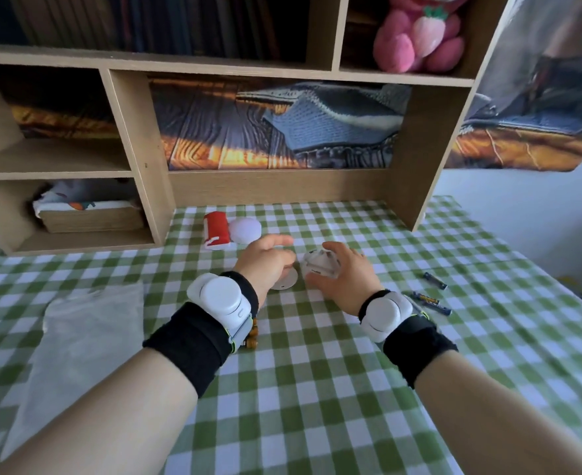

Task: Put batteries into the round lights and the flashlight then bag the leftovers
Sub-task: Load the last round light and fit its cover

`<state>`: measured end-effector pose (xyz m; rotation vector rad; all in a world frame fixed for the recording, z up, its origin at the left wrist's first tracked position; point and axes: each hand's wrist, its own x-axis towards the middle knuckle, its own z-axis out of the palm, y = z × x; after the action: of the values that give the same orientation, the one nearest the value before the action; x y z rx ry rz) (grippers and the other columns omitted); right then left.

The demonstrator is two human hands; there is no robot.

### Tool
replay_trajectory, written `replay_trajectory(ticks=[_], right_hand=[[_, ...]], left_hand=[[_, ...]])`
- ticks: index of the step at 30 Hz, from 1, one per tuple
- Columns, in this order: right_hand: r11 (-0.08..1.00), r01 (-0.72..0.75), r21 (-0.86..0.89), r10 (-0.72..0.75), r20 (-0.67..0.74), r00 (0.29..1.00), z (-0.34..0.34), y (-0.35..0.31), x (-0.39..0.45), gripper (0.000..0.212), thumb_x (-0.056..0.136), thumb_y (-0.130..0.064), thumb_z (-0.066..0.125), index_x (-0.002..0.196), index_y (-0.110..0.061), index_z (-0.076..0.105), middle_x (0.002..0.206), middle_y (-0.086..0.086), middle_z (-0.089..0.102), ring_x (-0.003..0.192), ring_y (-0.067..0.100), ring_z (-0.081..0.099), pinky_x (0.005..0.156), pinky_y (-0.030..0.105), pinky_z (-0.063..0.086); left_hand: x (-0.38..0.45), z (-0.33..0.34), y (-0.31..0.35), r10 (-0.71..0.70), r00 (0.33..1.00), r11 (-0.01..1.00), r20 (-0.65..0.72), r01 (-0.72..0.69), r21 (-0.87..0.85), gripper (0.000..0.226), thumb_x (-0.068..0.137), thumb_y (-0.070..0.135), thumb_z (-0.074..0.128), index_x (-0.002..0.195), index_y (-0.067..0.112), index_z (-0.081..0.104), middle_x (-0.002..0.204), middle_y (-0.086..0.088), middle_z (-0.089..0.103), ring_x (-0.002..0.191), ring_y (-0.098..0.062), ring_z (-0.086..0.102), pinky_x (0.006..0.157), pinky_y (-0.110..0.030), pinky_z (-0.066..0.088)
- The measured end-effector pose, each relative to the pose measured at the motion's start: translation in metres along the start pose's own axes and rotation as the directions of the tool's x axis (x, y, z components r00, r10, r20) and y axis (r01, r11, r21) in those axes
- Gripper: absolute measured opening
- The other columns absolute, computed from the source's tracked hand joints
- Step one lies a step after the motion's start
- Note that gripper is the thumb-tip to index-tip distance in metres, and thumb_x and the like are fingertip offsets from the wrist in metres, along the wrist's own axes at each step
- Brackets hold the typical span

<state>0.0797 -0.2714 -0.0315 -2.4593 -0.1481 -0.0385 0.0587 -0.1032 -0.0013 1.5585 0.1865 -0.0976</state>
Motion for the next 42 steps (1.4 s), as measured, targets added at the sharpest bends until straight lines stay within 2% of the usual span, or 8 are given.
replay_trajectory(ticks=[3, 7, 12, 17, 22, 28, 36, 42], right_hand=[[0.992, 0.068, 0.108, -0.060, -0.078, 0.995, -0.014, 0.002, -0.015, 0.072, 0.080, -0.049, 0.072, 0.141, -0.031, 0.038, 0.125, -0.005, 0.054, 0.120, 0.020, 0.046, 0.094, 0.033, 0.044], [0.959, 0.155, 0.236, -0.115, -0.173, 0.978, -0.038, 0.009, -0.048, 0.071, 0.077, -0.058, 0.071, 0.137, -0.035, 0.041, 0.112, -0.019, 0.053, 0.116, 0.011, 0.050, 0.086, 0.020, 0.040], [0.951, 0.185, 0.247, -0.148, -0.161, 0.976, -0.044, 0.024, -0.072, 0.074, 0.076, -0.056, 0.074, 0.139, -0.036, 0.040, 0.120, -0.021, 0.054, 0.118, 0.008, 0.051, 0.089, 0.019, 0.044], [0.964, 0.117, 0.238, -0.090, -0.121, 0.989, -0.054, 0.045, -0.091, 0.068, 0.085, -0.055, 0.065, 0.143, -0.030, 0.040, 0.137, -0.016, 0.049, 0.122, 0.002, 0.047, 0.097, 0.021, 0.040], [0.994, -0.040, 0.098, 0.078, -0.418, 0.905, -0.076, 0.082, -0.087, 0.023, 0.099, -0.018, 0.052, 0.116, -0.022, 0.066, 0.111, -0.007, 0.066, 0.101, 0.014, 0.062, 0.080, 0.021, 0.043], [0.977, -0.213, -0.028, 0.192, -0.328, 0.925, -0.085, 0.122, -0.080, 0.022, 0.095, -0.016, 0.059, 0.116, -0.020, 0.064, 0.115, 0.000, 0.063, 0.103, 0.020, 0.057, 0.082, 0.027, 0.043], [0.969, -0.246, -0.005, 0.233, -0.306, 0.923, -0.085, 0.129, -0.082, 0.013, 0.091, -0.011, 0.061, 0.089, -0.023, 0.063, 0.085, -0.009, 0.059, 0.093, 0.021, 0.056, 0.070, 0.028, 0.042], [0.986, -0.089, 0.142, 0.127, -0.281, 0.951, -0.075, 0.100, -0.084, 0.023, 0.097, -0.014, 0.055, 0.115, -0.023, 0.067, 0.101, -0.009, 0.066, 0.083, 0.008, 0.059, 0.063, 0.011, 0.040]], left_hand=[[-0.006, 0.011, 0.001, -0.021, 0.999, 0.991, 0.050, 0.027, -0.134, 0.033, 0.075, 0.017, 0.069, 0.107, 0.021, 0.064, 0.115, -0.012, 0.065, 0.109, -0.023, 0.063, 0.106, -0.039, 0.046], [-0.022, 0.042, -0.004, -0.102, 0.974, 0.902, 0.200, 0.175, -0.394, 0.030, 0.102, 0.024, 0.047, 0.118, 0.003, 0.061, 0.101, -0.018, 0.068, 0.087, -0.029, 0.064, 0.091, -0.040, 0.050], [-0.044, 0.068, -0.015, -0.149, 0.887, 0.800, 0.437, 0.367, -0.474, 0.052, 0.105, 0.042, 0.032, 0.130, 0.004, 0.058, 0.126, -0.020, 0.066, 0.115, -0.036, 0.064, 0.093, -0.047, 0.053], [-0.052, 0.087, -0.029, -0.145, 0.910, 0.814, 0.387, 0.332, -0.477, 0.046, 0.105, 0.038, 0.037, 0.127, 0.003, 0.058, 0.120, -0.022, 0.068, 0.104, -0.037, 0.068, 0.090, -0.048, 0.055], [-0.054, 0.093, -0.030, -0.156, 0.929, 0.833, 0.336, 0.307, -0.461, 0.043, 0.103, 0.034, 0.043, 0.127, 0.001, 0.056, 0.123, -0.028, 0.062, 0.091, -0.043, 0.067, 0.086, -0.051, 0.055], [-0.050, 0.100, -0.031, -0.159, 0.929, 0.855, 0.335, 0.299, -0.423, 0.048, 0.102, 0.033, 0.042, 0.132, -0.003, 0.051, 0.126, -0.032, 0.060, 0.093, -0.043, 0.064, 0.078, -0.046, 0.058], [-0.049, 0.105, -0.035, -0.157, 0.926, 0.859, 0.343, 0.300, -0.415, 0.053, 0.104, 0.040, 0.037, 0.130, -0.003, 0.052, 0.114, -0.031, 0.063, 0.087, -0.041, 0.065, 0.085, -0.050, 0.054], [-0.046, 0.085, -0.033, -0.128, 0.946, 0.868, 0.297, 0.252, -0.428, 0.051, 0.104, 0.039, 0.037, 0.130, -0.001, 0.053, 0.123, -0.031, 0.062, 0.090, -0.041, 0.066, 0.075, -0.046, 0.057]])
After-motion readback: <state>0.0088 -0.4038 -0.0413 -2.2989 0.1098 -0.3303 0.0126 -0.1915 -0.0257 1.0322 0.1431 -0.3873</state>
